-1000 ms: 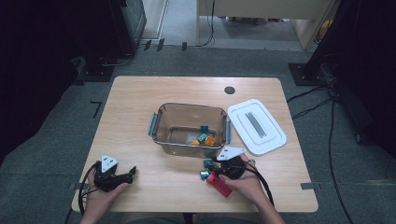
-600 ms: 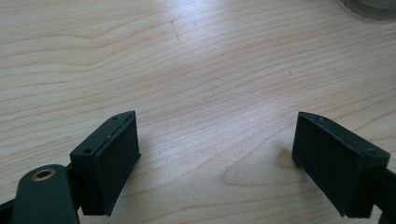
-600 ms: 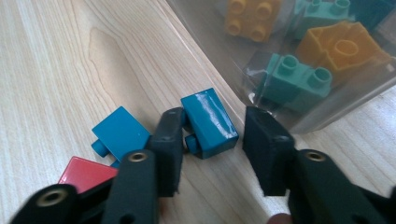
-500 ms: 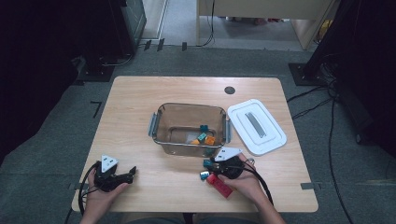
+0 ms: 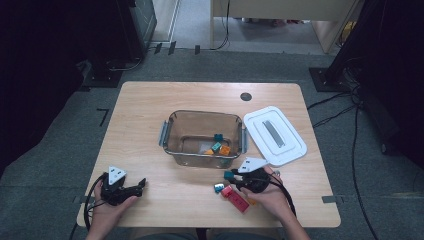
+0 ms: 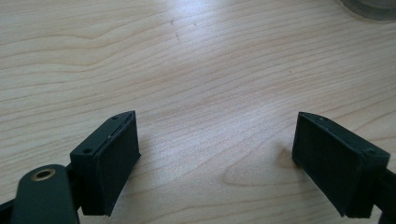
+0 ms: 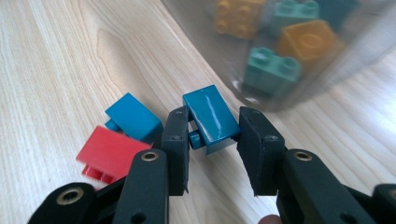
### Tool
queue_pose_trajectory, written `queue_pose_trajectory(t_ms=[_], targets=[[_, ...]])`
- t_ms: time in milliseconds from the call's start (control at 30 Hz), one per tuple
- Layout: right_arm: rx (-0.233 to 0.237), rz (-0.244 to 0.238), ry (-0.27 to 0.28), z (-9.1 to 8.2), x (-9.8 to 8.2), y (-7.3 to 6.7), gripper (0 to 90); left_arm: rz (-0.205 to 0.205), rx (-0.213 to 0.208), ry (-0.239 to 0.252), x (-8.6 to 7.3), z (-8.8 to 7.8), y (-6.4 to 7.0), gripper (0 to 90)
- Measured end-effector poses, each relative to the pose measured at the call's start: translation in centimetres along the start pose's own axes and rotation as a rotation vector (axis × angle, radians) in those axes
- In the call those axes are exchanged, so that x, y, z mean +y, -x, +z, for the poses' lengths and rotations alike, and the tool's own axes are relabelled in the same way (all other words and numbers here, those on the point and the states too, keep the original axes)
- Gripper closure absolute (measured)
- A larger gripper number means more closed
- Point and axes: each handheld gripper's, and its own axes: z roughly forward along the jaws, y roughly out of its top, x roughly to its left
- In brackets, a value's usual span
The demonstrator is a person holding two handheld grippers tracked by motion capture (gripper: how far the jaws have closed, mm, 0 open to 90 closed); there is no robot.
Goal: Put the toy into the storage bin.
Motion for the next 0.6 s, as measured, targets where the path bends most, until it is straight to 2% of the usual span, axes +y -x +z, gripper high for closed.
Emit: queue_pose_trajectory(t_ms=[300,600], targets=[[-0.026,0.050,0.031,-3.4,0.3,1.0,65.8,0.001,0.001,-0.001,0.0,0.0,0.0,14.6],[-0.039,0.041,0.061,-6.5,2.2,1.3,65.9,0.000,0.000,0.000,0.0,0.0,0.0,14.6]])
